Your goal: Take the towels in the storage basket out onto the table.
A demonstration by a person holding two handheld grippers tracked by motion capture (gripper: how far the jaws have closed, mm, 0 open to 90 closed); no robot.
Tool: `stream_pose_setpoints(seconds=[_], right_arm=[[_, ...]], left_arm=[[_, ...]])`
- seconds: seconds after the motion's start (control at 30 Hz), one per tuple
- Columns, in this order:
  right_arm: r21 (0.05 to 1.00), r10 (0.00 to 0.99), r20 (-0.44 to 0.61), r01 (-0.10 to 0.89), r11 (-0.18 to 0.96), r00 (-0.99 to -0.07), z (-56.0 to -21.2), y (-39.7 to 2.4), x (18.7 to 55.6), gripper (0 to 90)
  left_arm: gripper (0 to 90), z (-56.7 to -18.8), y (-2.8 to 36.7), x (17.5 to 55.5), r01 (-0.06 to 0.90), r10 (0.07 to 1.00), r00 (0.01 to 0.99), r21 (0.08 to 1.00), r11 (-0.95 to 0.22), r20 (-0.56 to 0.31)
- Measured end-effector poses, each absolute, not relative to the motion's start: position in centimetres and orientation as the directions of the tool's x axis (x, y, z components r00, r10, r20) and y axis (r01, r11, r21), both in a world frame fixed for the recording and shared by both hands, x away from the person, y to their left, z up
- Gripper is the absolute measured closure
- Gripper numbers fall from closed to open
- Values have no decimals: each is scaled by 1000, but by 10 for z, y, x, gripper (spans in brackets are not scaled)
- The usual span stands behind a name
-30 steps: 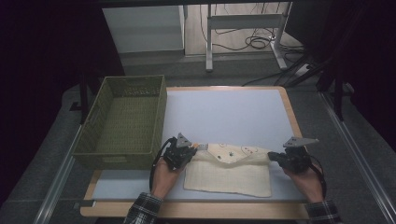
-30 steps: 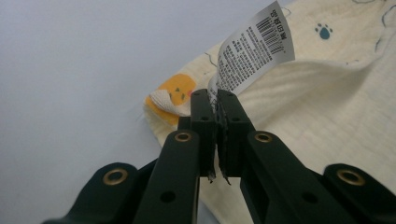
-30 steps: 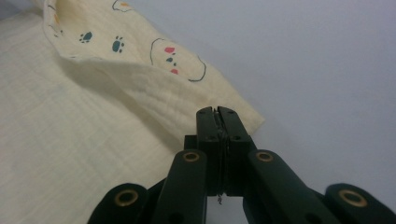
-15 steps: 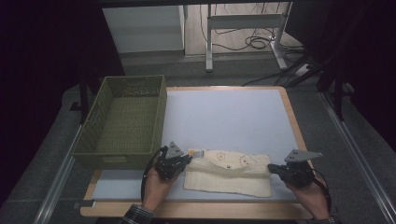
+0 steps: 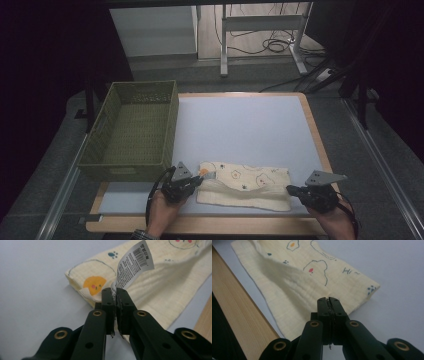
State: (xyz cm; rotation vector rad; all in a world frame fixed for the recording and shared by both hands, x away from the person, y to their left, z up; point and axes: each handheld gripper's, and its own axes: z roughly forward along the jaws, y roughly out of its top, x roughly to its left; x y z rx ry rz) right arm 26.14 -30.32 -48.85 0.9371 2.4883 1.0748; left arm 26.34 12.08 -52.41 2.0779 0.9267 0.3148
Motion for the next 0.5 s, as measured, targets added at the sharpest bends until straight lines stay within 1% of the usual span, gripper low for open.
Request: stream_pose_setpoints(seconds=[0.17,0.2,0.23,0.4,0.5], right_arm=[[720,649,25,463,516,-761,-494,-304,254,874],[719,645,27,463,518,-764,-495,-304,252,860],[718,643,28,463,520,-765,-496,-304,250,839],[724,649,17,457,517,-761,-490,-309,240,794],[723,669,17,471,505,-743,-489,-316,243,775]], left_arm=[[819,-530,123,255,517,700,705,758,-398,-114],[802,-530,124,252,517,699,706,758,-399,-114],[761,-529,126,250,517,696,709,758,-398,-118],[665,-523,134,241,519,694,710,754,-402,-119],[616,-520,139,237,520,702,704,753,-403,-110]])
